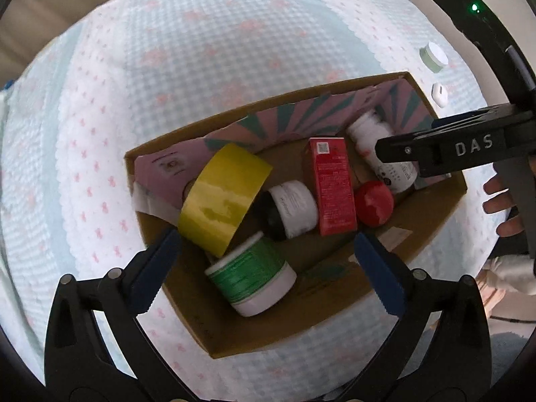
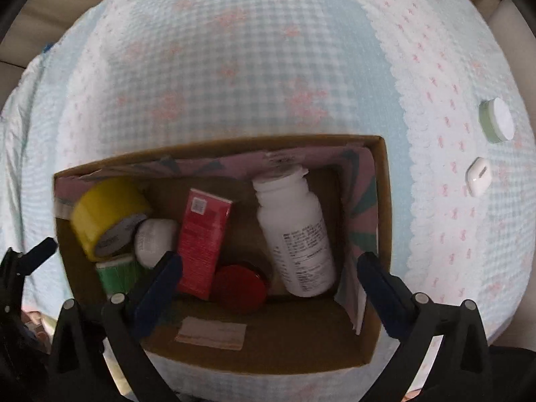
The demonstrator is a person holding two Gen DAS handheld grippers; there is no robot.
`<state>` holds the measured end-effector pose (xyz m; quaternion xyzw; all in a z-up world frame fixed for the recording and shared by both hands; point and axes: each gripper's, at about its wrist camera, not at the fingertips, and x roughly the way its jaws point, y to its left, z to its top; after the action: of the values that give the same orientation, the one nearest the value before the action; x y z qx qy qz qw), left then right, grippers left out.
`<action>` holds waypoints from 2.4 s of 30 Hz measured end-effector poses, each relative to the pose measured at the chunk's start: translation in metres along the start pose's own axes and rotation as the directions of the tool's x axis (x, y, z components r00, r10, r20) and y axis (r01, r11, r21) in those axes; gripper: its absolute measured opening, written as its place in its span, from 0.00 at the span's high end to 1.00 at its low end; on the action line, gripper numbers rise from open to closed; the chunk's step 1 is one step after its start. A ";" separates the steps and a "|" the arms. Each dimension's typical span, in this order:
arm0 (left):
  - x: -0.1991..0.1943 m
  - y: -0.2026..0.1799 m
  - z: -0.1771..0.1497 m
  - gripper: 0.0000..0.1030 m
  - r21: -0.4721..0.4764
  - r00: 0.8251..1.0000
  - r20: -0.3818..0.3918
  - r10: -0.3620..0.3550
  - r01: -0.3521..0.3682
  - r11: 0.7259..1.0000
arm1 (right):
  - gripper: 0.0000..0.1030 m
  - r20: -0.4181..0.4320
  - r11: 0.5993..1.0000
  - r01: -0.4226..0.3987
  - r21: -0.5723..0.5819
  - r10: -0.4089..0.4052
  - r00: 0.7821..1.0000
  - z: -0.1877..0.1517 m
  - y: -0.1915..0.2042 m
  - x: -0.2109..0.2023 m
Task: Organize rigid objects
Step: 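Open both tools to drop the jar and bottle into the box, then move both tools back toward the last white jar and earbud case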
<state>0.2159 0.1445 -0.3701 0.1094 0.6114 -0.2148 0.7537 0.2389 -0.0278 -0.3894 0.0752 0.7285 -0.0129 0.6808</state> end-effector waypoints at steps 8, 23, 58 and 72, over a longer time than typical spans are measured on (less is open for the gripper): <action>-0.009 0.001 -0.006 0.00 -0.008 1.000 0.003 0.020 -0.020 1.000 | 0.00 0.037 1.000 -0.021 0.003 0.021 0.999 -0.010 0.001 -0.018; -0.088 -0.005 -0.021 0.00 -0.032 0.987 0.150 0.064 -0.060 0.998 | 0.00 0.187 0.998 -0.062 -0.010 0.063 0.980 -0.043 0.012 -0.098; -0.191 -0.262 0.041 0.00 -0.106 0.925 0.367 0.094 -0.058 0.993 | 0.00 0.559 0.998 0.048 -0.046 -0.015 0.829 -0.134 -0.231 -0.289; -0.100 -0.382 0.110 0.00 0.012 0.955 0.296 0.027 -0.032 0.999 | 0.00 0.507 0.988 0.059 -0.143 0.022 0.862 -0.064 -0.329 -0.252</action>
<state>0.1215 -0.2212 -0.2103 0.0914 0.4880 -0.2225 0.8390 0.1489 -0.3685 -0.1620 0.0094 0.5235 0.0175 0.8518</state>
